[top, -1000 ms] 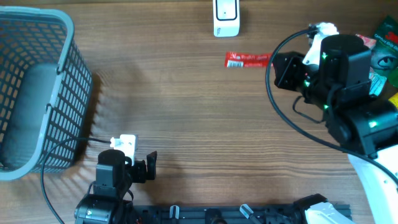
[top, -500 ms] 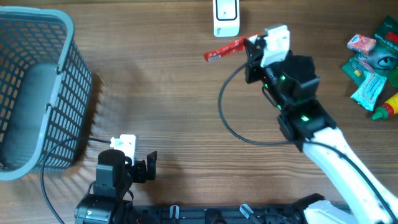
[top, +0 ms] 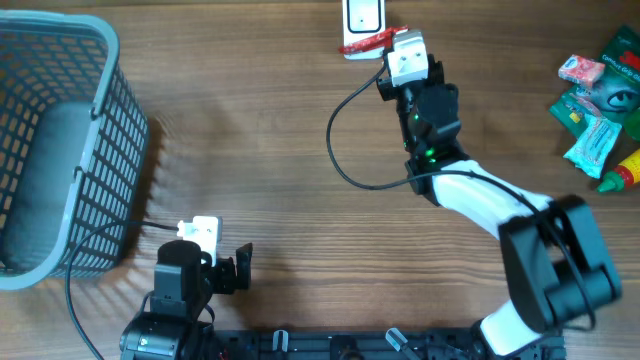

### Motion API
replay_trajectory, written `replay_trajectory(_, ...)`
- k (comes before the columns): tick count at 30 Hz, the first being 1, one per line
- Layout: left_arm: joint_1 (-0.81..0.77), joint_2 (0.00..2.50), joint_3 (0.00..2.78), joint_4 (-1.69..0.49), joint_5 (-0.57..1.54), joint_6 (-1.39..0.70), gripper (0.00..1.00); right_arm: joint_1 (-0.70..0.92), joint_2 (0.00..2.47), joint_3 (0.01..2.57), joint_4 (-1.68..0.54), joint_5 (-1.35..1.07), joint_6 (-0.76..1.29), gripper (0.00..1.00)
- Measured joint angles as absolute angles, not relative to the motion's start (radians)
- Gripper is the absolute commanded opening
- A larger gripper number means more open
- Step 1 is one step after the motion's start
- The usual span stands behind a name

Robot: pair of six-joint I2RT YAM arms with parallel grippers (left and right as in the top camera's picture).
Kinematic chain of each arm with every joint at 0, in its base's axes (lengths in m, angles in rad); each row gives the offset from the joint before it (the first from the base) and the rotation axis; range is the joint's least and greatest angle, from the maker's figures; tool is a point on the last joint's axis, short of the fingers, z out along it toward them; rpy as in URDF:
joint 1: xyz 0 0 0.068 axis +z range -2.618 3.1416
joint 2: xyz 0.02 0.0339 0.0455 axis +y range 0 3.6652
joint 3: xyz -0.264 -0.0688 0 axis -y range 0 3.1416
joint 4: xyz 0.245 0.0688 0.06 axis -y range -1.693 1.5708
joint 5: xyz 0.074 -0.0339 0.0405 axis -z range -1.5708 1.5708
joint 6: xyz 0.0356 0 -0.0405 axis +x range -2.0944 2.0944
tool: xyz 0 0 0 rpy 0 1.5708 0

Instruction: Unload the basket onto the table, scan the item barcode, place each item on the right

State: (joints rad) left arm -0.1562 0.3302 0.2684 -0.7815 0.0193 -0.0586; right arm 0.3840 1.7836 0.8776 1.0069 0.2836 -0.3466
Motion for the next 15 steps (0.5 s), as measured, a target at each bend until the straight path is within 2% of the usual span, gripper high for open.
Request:
replay_trajectory(4,-0.156,0.330,0.268,-0.781,0.019,-0.059,1.00,0.356,1.898,0.906,1.126,0.302,-0.371,0.05)
replay_trajectory(15,-0.156,0.330,0.268,-0.782,0.019,-0.059,1.00,0.284,2.162,1.252,1.116,0.303,-0.449,0.05)
